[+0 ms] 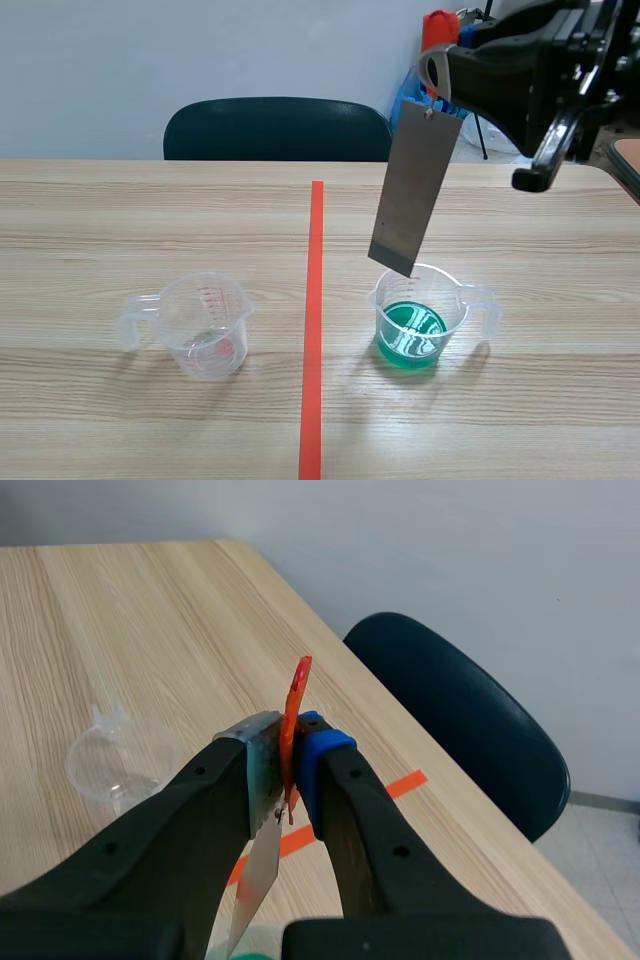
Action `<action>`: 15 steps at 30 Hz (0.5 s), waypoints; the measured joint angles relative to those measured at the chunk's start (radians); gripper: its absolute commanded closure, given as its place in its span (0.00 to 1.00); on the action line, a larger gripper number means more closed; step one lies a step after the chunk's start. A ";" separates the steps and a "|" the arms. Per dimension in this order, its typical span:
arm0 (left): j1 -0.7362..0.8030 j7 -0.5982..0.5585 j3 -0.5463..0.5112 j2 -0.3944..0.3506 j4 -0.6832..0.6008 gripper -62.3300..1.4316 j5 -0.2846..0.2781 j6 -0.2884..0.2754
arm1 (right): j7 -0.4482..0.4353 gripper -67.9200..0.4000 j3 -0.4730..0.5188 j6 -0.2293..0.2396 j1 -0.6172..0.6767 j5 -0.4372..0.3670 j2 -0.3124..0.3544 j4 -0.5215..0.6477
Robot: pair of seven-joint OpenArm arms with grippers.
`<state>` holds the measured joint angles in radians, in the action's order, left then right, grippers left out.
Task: Do the redox reaction experiment
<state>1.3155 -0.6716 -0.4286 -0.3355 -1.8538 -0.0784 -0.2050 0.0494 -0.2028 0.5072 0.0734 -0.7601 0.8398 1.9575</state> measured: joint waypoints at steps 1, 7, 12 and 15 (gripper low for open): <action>0.000 0.000 0.000 0.000 0.000 0.00 0.000 0.000 | 0.000 0.99 0.016 0.013 0.019 0.000 0.000 0.000; 0.000 0.000 0.000 0.000 0.000 0.00 0.000 0.000 | 0.001 0.99 0.097 0.060 0.119 0.004 0.000 0.001; 0.000 0.000 0.000 0.000 0.000 0.00 0.000 0.000 | 0.000 0.99 0.136 0.063 0.151 0.003 0.000 0.001; 0.000 0.000 0.000 0.000 0.000 0.00 0.000 0.000 | 0.000 0.99 0.136 0.064 0.155 0.004 0.000 0.002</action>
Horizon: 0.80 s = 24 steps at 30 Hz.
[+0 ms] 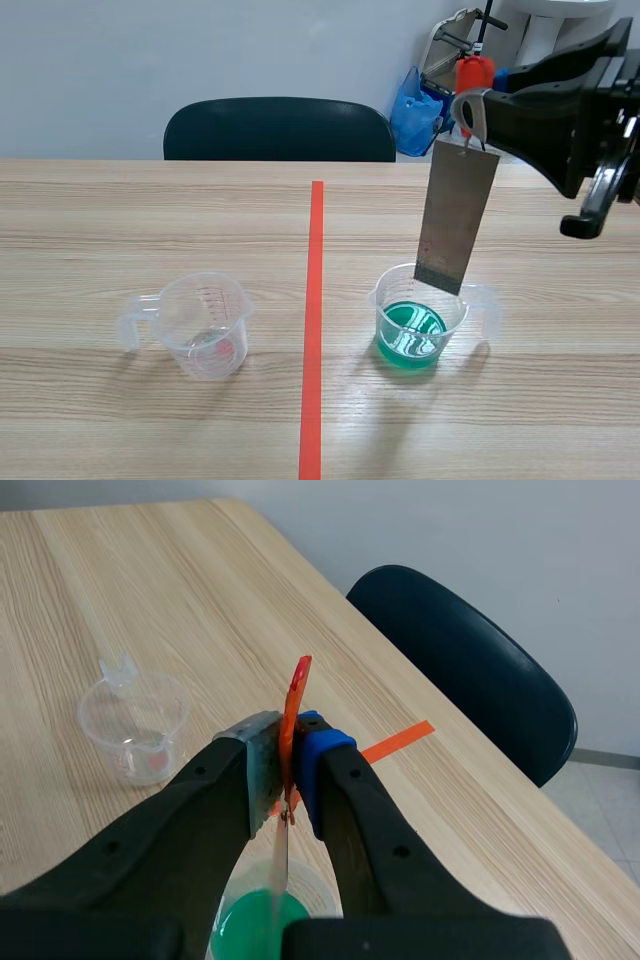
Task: Do the redox reaction experiment
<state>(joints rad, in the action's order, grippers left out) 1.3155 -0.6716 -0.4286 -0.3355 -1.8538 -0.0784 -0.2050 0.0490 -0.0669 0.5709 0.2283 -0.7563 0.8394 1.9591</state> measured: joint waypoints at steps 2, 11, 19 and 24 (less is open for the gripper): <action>0.000 0.000 0.000 0.000 0.000 0.00 0.000 0.000 | 0.000 0.99 0.000 -0.001 0.000 0.004 0.000 0.000; 0.000 0.000 0.000 0.000 0.000 0.00 0.000 0.000 | -0.004 0.99 0.000 -0.001 0.000 0.005 0.000 0.000; 0.000 0.000 0.000 0.000 0.000 0.00 0.000 0.000 | -0.019 0.99 0.000 -0.001 0.000 0.005 0.000 0.000; 0.000 0.000 0.000 0.000 0.000 0.00 0.000 0.000 | -0.023 0.99 0.000 -0.001 0.000 0.005 0.000 0.000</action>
